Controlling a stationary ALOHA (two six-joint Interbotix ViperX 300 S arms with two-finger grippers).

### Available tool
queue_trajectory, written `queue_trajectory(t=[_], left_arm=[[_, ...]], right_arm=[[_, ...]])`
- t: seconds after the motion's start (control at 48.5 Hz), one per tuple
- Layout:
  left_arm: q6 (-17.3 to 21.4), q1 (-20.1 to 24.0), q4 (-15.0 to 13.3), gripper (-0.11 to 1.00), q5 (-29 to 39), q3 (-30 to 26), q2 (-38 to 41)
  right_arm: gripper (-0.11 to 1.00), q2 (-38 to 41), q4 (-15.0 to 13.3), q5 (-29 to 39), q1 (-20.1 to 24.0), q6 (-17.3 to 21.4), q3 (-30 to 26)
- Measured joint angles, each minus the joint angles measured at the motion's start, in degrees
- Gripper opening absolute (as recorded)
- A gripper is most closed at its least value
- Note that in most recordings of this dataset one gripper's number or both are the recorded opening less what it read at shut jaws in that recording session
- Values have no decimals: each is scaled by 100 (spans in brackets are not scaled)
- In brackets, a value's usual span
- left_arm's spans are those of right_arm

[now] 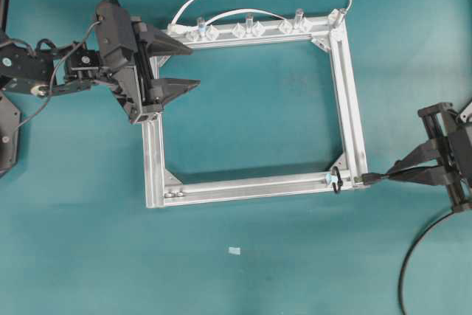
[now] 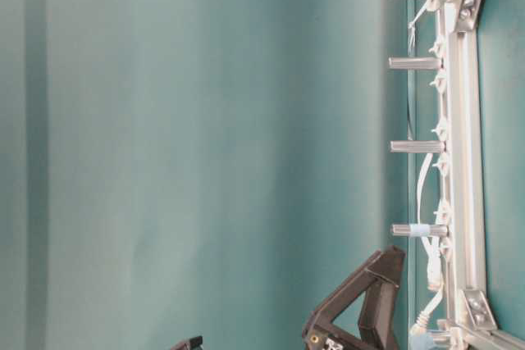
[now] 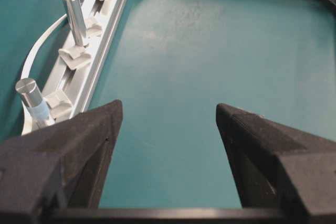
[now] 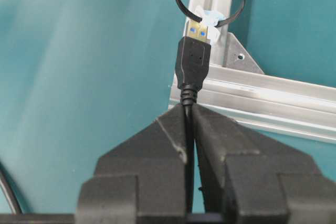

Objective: Insert the wire through the string loop located on the right side.
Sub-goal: 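Push the USB plug leftward through the black zip-tie loop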

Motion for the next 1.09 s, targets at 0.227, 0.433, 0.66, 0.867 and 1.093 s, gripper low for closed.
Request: queue_trajectory(t=[0.227,0.433,0.66,0.867,1.093], left_arm=[[0,9,0,74,0,0,0],[0,0,0,74,0,0,0],[0,9,0,74,0,0,0],[0,9,0,74,0,0,0],[0,9,0,74,0,0,0]], right_arm=[[8,158,0,-114,0,0,-26],[8,448,0,-220,0,0,-167],[8,782,-9,-387,0,0,-343],[8,1125,-9,-571,-9,0,-519],[8,1556,-9,-721,-9,0,-738]])
